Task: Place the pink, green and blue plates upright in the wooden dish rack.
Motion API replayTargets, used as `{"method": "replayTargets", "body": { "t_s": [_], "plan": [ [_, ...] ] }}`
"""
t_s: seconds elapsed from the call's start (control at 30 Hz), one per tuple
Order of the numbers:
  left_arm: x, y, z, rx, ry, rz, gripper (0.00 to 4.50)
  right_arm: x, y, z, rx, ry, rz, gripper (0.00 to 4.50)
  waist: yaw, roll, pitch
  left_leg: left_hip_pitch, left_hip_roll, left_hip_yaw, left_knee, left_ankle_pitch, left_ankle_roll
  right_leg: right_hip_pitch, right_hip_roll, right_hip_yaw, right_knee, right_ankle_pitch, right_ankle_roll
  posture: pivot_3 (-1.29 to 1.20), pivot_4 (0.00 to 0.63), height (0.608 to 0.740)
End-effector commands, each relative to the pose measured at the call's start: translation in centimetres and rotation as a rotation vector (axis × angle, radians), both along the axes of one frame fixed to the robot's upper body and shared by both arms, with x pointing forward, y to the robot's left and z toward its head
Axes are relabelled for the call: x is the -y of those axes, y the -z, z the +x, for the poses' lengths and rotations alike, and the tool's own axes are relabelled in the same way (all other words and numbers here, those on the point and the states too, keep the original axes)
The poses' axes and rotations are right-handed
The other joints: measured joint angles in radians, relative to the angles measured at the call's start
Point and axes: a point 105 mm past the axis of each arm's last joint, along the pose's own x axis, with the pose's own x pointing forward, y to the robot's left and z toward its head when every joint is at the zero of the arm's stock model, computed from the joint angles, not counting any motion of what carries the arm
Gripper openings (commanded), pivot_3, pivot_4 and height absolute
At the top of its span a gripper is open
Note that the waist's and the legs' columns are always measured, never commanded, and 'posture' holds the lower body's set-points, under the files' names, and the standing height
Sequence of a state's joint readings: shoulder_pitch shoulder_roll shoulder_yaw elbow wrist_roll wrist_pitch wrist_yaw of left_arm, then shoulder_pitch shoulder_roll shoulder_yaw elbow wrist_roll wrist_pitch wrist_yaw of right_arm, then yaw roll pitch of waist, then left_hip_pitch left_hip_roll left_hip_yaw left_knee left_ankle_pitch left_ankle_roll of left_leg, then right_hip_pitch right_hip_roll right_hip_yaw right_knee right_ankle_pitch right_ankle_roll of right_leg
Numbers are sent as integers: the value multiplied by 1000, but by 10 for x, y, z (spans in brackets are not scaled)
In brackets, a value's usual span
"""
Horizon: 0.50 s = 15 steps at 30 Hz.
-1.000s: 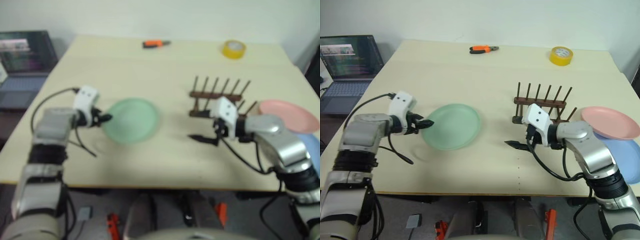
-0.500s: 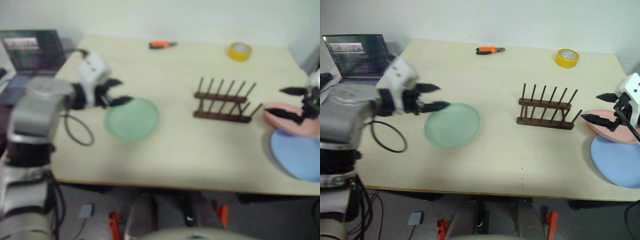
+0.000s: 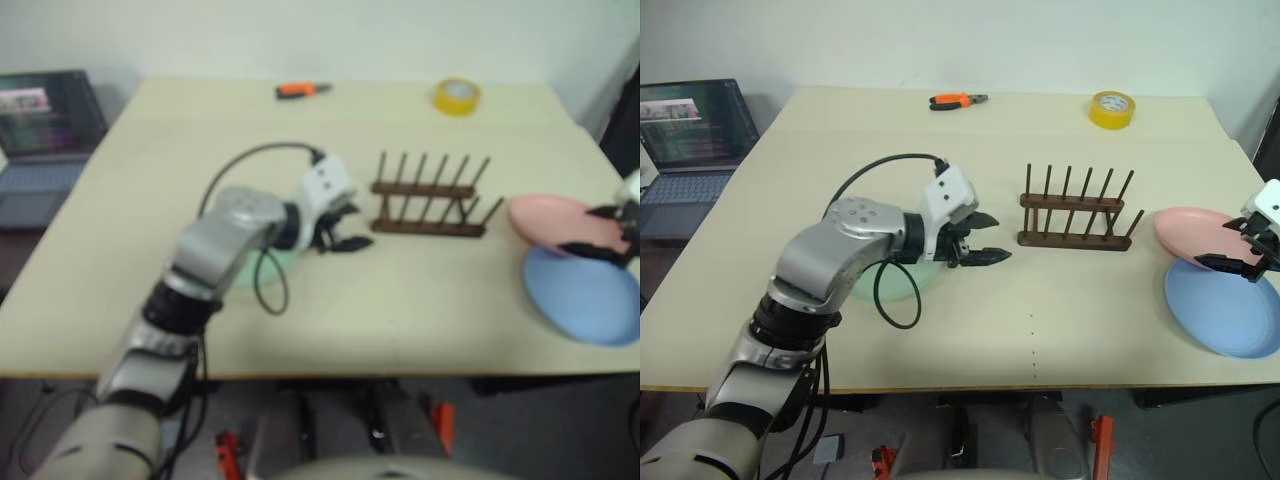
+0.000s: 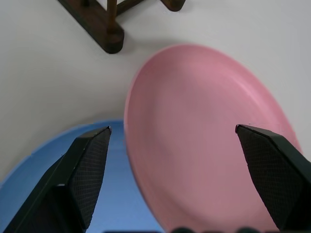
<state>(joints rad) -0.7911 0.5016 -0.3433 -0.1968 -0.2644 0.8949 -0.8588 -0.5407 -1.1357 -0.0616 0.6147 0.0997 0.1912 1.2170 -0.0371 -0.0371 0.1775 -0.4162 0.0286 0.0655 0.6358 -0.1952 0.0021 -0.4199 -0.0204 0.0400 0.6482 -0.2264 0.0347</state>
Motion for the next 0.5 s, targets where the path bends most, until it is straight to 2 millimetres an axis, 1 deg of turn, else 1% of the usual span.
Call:
{"method": "replayTargets", "body": {
  "t_s": [0.03, 0.13, 0.3, 0.5],
  "plan": [
    [6, -6, -1, 31, 3, 3, 3311, 4, -6, 0, 18, -6, -19, 4500, 1, 0, 0, 0, 0, 0, 1, 0, 0, 0, 0, 0, 0, 0, 0, 0, 150, 740],
    [7, -2, -3, 25, 0, 7, 3311, 6, -2, 0, 8, 0, -18, 4500, 1, 0, 0, -1, 0, 1, 1, 0, 0, 0, -2, 1, -1, -1, -1, 0, 150, 740],
    [6, -1, -3, 21, -17, 10, 3311, 6, -3, 1, 11, -1, -18, 4500, 1, 0, 0, -1, 0, 1, 3, 0, 0, 0, -2, 2, -1, 0, -1, 0, 150, 740],
    [5, -2, -1, 21, -27, 12, 3311, 6, 14, 4, -23, 11, -69, 4500, 2, 0, 0, -1, 0, 0, 4, 0, 0, 1, -2, 1, 0, -1, -1, 0, 150, 740]
  ]
}}
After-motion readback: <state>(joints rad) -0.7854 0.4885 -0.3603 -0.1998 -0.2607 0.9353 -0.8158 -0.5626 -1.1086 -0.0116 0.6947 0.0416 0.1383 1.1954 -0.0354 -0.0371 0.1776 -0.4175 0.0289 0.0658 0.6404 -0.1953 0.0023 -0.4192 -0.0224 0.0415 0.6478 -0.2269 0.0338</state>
